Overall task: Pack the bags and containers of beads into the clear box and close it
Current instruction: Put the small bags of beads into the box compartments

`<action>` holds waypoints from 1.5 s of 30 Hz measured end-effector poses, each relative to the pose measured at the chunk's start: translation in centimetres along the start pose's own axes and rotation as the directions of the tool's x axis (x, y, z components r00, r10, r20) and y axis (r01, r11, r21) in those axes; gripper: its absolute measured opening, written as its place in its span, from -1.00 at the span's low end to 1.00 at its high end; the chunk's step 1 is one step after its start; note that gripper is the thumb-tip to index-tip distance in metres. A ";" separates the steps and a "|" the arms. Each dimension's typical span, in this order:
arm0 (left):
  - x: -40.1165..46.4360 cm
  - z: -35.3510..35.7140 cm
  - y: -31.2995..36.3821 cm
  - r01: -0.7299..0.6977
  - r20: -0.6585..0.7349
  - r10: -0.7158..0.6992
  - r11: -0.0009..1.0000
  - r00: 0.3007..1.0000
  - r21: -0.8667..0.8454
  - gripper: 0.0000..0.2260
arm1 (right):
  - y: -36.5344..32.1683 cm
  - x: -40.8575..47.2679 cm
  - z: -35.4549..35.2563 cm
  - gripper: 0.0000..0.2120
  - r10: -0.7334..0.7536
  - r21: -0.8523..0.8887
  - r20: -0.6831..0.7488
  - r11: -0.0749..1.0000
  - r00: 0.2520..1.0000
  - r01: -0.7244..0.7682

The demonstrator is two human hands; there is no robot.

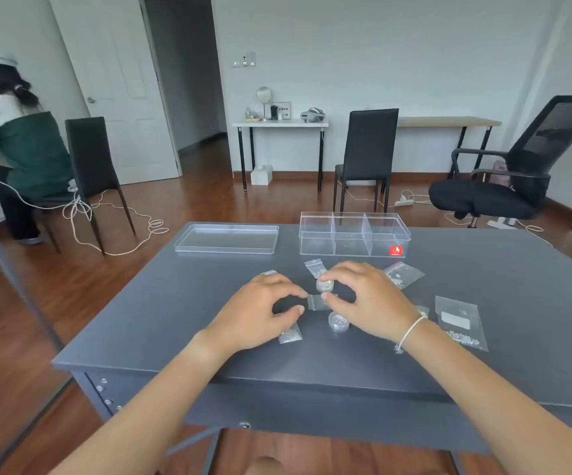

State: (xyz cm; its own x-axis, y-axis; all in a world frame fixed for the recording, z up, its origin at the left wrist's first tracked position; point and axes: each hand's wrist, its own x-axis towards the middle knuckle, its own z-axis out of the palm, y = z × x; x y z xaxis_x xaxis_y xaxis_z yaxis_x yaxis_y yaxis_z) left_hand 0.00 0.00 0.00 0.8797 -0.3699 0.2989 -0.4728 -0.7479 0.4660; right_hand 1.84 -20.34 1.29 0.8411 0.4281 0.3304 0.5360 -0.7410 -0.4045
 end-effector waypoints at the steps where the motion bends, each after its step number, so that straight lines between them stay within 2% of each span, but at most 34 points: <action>1: 0.0 0.0 -0.1 -0.006 0.010 0.006 1.000 1.000 -0.003 -0.78 | 0.1 0.4 0.1 -0.74 -0.002 0.003 -0.010 1.000 1.000 0.002; 6: -0.4 -0.3 -0.5 0.018 0.095 -0.022 0.999 0.995 0.037 -0.74 | 0.0 2.0 0.8 -0.79 -0.041 -0.041 0.054 0.998 0.998 0.043; 12: -0.5 -0.9 -0.6 0.049 0.180 -0.057 0.997 0.982 0.051 -0.74 | -0.2 3.6 1.3 -0.70 -0.110 -0.148 0.215 0.979 0.970 0.143; 17: -0.3 -1.2 -0.4 0.058 0.192 -0.061 0.998 0.980 0.020 -0.77 | -0.4 4.1 1.4 -0.63 -0.083 -0.215 0.305 0.965 0.949 0.153; 26: 0.1 -1.2 -0.9 0.087 0.180 -0.085 0.996 0.980 -0.003 -0.82 | -0.5 4.4 1.6 -0.65 -0.068 -0.216 0.316 0.966 0.946 0.142; 30: 0.1 -1.2 -1.3 0.092 0.169 -0.089 0.996 0.982 -0.009 -0.81 | -0.5 4.4 1.2 -0.75 -0.066 -0.189 0.346 0.972 0.936 0.138; 45: 0.5 -3.0 -1.8 0.092 -0.010 -0.095 0.980 0.995 -0.177 -0.77 | -0.7 4.8 0.4 -0.73 -0.014 -0.255 0.397 0.959 0.918 0.125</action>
State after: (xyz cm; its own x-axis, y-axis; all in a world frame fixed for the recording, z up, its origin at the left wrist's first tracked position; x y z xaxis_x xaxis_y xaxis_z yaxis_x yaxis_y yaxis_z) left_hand 1.11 2.86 1.82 0.9200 -0.2920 0.2613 -0.3918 -0.6692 0.6314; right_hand 5.56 -17.54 2.88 0.7929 0.6086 -0.0299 0.6007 -0.7890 -0.1294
